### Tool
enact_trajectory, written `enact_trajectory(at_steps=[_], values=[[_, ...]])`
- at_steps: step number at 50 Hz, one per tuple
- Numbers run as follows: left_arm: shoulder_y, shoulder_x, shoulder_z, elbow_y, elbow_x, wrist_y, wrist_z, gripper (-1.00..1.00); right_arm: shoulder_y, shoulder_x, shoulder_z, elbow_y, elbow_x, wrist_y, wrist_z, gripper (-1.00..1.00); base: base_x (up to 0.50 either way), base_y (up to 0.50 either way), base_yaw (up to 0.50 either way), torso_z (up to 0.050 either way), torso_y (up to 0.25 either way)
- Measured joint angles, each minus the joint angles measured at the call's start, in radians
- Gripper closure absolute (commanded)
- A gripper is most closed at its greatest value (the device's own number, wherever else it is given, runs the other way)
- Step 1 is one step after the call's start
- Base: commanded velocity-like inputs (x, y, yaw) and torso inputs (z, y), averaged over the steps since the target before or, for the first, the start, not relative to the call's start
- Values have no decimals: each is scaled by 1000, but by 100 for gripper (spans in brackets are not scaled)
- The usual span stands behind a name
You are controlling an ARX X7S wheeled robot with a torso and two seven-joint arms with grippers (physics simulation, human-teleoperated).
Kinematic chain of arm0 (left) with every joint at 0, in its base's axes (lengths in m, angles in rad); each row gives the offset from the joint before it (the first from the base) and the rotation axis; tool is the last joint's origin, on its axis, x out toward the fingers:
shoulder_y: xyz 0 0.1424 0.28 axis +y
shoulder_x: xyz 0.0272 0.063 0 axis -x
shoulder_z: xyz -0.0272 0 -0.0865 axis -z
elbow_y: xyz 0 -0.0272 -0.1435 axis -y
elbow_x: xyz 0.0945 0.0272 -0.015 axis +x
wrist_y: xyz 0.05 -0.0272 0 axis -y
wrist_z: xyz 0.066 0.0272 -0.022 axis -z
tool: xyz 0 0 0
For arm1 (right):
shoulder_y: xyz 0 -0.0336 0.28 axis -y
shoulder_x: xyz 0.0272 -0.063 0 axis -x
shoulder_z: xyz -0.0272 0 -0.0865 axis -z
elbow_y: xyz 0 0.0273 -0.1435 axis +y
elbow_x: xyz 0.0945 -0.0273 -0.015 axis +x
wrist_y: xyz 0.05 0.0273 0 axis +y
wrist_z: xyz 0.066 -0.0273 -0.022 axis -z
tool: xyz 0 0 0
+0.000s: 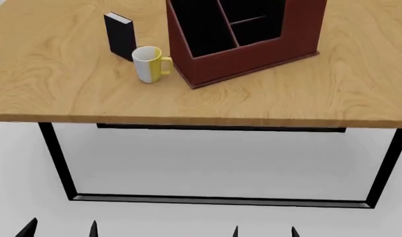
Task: Pick up the book and place it in the back compartment of the caddy.
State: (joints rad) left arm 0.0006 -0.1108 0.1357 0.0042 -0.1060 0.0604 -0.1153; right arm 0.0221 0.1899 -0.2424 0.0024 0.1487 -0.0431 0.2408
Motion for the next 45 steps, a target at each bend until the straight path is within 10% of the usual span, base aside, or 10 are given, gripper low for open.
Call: enact_trajectory(at_steps=[24,45], values=[[-2,-31,25,53,-13,-20,-20,-100,-2,19,-16,-41,-5,19,24,-100,0,0,0,50,0],[-72,-93,27,226,-24,-236,-47,-100,11,109,58,-317,9,205,87,-100,0,0,0,0,0]])
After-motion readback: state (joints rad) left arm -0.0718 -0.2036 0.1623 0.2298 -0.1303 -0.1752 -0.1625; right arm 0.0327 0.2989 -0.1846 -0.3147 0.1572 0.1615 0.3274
